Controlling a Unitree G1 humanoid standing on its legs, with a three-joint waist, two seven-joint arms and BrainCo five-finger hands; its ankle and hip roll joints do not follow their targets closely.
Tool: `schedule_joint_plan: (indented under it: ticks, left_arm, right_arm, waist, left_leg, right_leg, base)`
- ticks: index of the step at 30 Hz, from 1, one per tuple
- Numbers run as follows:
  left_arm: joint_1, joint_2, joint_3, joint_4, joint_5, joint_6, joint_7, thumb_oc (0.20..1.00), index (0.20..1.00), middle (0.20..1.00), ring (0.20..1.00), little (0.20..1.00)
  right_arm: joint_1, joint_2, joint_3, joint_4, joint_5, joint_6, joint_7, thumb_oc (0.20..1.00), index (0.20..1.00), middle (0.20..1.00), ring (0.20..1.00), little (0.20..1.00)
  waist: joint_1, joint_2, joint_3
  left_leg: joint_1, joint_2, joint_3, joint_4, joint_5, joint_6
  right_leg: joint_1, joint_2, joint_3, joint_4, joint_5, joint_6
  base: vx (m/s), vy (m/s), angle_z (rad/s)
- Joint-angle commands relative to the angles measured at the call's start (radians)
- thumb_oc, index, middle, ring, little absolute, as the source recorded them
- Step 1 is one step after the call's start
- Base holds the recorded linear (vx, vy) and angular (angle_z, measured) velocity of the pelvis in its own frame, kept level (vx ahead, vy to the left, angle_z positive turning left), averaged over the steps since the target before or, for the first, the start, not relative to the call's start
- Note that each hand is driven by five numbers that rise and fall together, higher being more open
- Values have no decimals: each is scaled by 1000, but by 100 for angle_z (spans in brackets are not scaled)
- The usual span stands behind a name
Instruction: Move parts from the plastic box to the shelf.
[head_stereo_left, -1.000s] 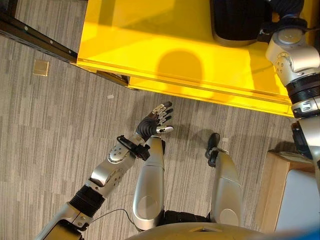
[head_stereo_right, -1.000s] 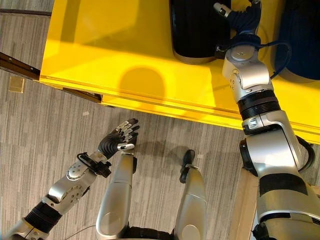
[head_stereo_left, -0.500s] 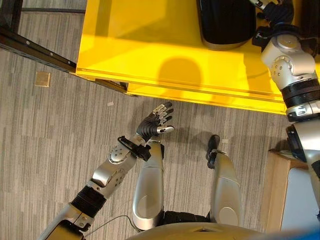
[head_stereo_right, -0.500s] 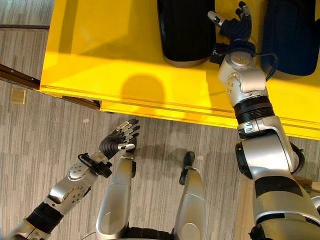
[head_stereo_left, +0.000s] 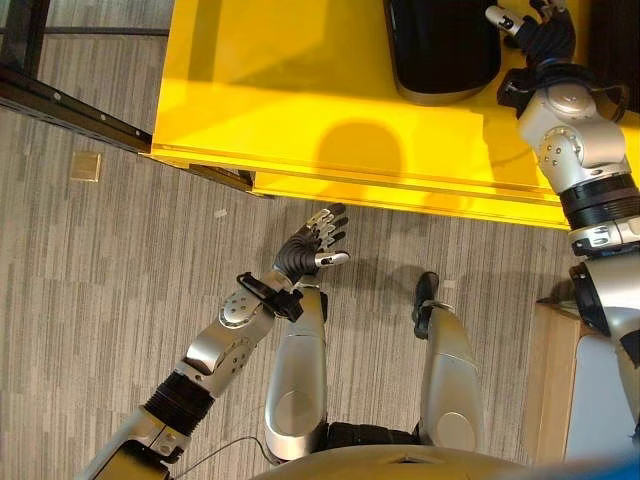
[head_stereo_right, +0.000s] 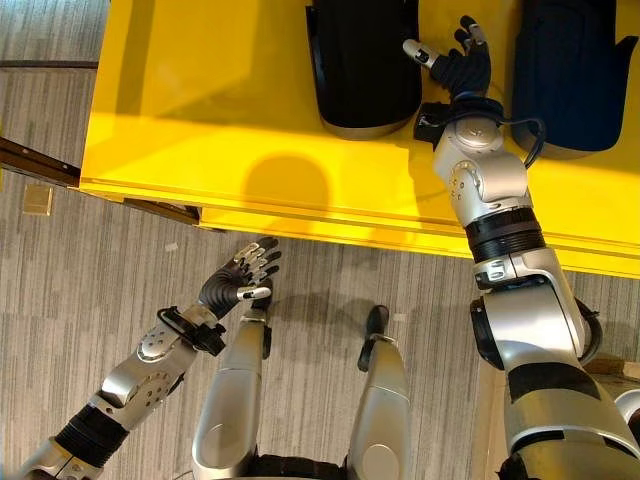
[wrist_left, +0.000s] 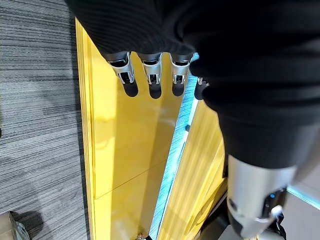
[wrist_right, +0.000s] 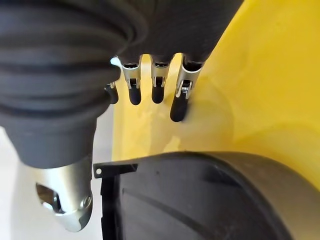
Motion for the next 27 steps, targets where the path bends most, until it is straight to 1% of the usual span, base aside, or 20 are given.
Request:
schedule_joint_plan:
  ticks: [1,7,9,11,13,15,21,27]
  left_arm:
    - [37,-23,1,-96,10,-45,-11,1000,1000,1000,1000,1000]
    - [35,-35,6,-96,11,-45,-2,1000,1000,1000,1000,1000]
    - [39,-39,12,-102,14,-40,-3,1000,1000,1000,1000,1000]
    - [42,-41,13,-102,16,-51,3,1000,1000,1000,1000,1000]
    - [47,-48,18,-97,19,-58,3,1000,1000,1000,1000,1000]
    - [52,-58,23,-102,22,-57,10,1000,1000,1000,1000,1000]
    - [57,-71,20,-96,31,-73,11,1000,1000,1000,1000,1000]
    - [60,-82,14,-97,42,-75,20,1000,1000,1000,1000,1000]
  right_arm:
    - [91,7,-8,-16,-24,38,19,1000,1000,1000,1000,1000]
    - [140,35,-18,-37,-9,50,50,1000,1000,1000,1000,1000]
    - [185,46,-23,-80,-2,56,71,1000,1000,1000,1000,1000]
    - [218,57,-22,-114,-21,51,103,1000,1000,1000,1000,1000]
    - [262,70,-18,-176,-20,63,108,1000,1000,1000,1000,1000]
    - [314,90,-3,-237,-52,62,118,1000,1000,1000,1000,1000]
    - [370,112,28,-307,-125,56,169,1000,1000,1000,1000,1000]
    - [411,133,70,-384,-171,48,169,1000,1000,1000,1000,1000]
  waist:
    - [-4,27,-34]
    - [-13,31,-34]
    - [-20,31,-34]
    - [-26,31,-34]
    - [-35,31,-34]
    - [-44,34,-34]
    - [-54,36,-34]
    - [-61,39,-34]
  left_leg:
    - [29,15,138,49,-88,67]
    - [35,15,146,49,-88,68]
    - [39,16,150,47,-87,69]
    - [40,16,153,47,-88,72]
    - [37,16,157,48,-86,73]
    - [37,15,161,47,-87,73]
    - [35,16,166,51,-87,77]
    - [33,15,168,55,-87,77]
  right_leg:
    - [39,41,-37,3,-24,-48]
    - [36,40,-29,7,-24,-48]
    - [36,39,-25,5,-21,-47]
    - [32,39,-21,8,-21,-47]
    - [24,40,-16,13,-20,-46]
    - [18,41,-10,14,-20,-48]
    - [11,41,-6,21,-20,-50]
    - [1,42,-1,30,-21,-51]
  base:
    - [-5,24,-4]
    - [2,16,-2]
    - [7,6,-2]
    - [0,0,0]
    - [0,0,0]
    - [4,17,-1]
    - [7,13,-5]
    - [6,3,-4]
